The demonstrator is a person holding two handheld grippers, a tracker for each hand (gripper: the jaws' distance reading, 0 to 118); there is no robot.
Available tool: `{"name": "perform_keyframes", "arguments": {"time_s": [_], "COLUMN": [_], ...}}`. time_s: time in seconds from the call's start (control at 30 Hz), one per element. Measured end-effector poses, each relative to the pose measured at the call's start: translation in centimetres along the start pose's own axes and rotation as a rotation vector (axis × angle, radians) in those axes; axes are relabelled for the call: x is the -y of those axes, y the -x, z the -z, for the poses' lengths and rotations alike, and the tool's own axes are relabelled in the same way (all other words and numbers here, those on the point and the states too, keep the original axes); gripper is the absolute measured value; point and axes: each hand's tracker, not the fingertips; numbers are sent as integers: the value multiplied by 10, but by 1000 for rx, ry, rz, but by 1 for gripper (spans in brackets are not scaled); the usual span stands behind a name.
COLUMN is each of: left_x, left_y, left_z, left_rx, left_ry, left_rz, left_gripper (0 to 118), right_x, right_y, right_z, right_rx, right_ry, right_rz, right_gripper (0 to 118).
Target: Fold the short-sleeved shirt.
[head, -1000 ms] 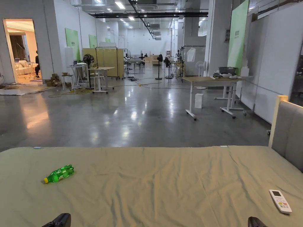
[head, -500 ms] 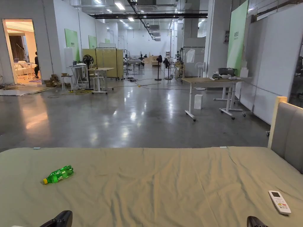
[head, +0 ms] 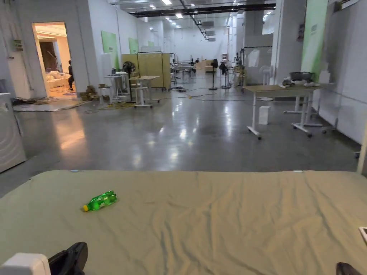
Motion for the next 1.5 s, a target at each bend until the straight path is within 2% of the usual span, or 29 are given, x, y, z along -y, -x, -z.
{"name": "perform_keyframes", "arguments": {"time_s": [0.07, 0.1, 0.2, 0.23, 0.3, 0.33, 0.4, 0.57, 0.73, 0.77, 0.83, 0.9, 1.0, 1.03, 1.07, 1.1, 1.13, 1.17, 1.2, 1.3, 1.37, 1.5], "left_x": [3, 5, 14, 16, 29, 37, 61, 122, 179, 194, 211, 212, 227, 238, 235, 229, 224, 233, 234, 235, 226, 175], "left_y": [26, 41, 82, 92, 115, 125, 142, 163, 185, 194, 202, 199, 194, 198, 196, 194, 193, 200, 202, 212, 224, 226], "left_z": [5, 9, 23, 28, 43, 51, 69, 126, 179, 192, 205, 202, 209, 217, 218, 217, 216, 221, 224, 226, 223, 203], "left_rx": [-69, -89, -95, -103, -111, -110, -120, -126, -141, -126, -117, -159, -213, -218, -225, -215, -203, -230, -261, -236, -249, -256], "left_ry": [42, 84, 176, 214, 278, 310, 374, 566, 715, 758, 774, 776, 806, 789, 790, 786, 768, 759, 772, 796, 774, 614], "left_rz": [34, 38, -1, -24, -86, -124, -165, -164, -147, -153, -160, -139, -114, -114, -112, -104, -84, -39, 18, -128, -277, -351], "left_gripper": [3, 11, 67, 77, 81, 88, 88, 95, 95, 95, 95, 95, 88, 83, 71, 52, 12, 2, 2, 2, 2, 2], "right_x": [5, 8, 18, 21, 30, 32, 38, 51, 77, 78, 83, 86, 91, 92, 92, 92, 91, 91, 91, 86, 83, 86], "right_y": [-2, -3, -5, -5, -5, -4, -4, -1, -4, -3, 3, 9, 21, 25, 29, 32, 34, 36, 35, 39, 39, 29], "right_z": [-2, -2, 2, 5, 10, 12, 15, 23, 28, 30, 29, 30, 34, 37, 38, 39, 39, 39, 40, 35, 28, 15], "right_rx": [-3, -5, -19, -22, -31, -33, -44, -45, -28, -22, -34, -47, -67, -80, -92, -111, -140, -175, -207, -239, -254, -273], "right_ry": [16, 28, 70, 83, 121, 125, 146, 233, 410, 383, 424, 442, 471, 481, 487, 487, 478, 468, 461, 440, 412, 399], "right_rz": [6, 16, 63, 74, 109, 112, 125, 90, 170, 138, 152, 152, 128, 117, 104, 82, 64, 61, 61, 60, 50, 59], "right_gripper": [0, 0, 0, 0, 0, 0, 0, 0, 0, 0, 0, 0, 0, 0, 0, 0, 0, 0, 0, 0, 0, 0]}}
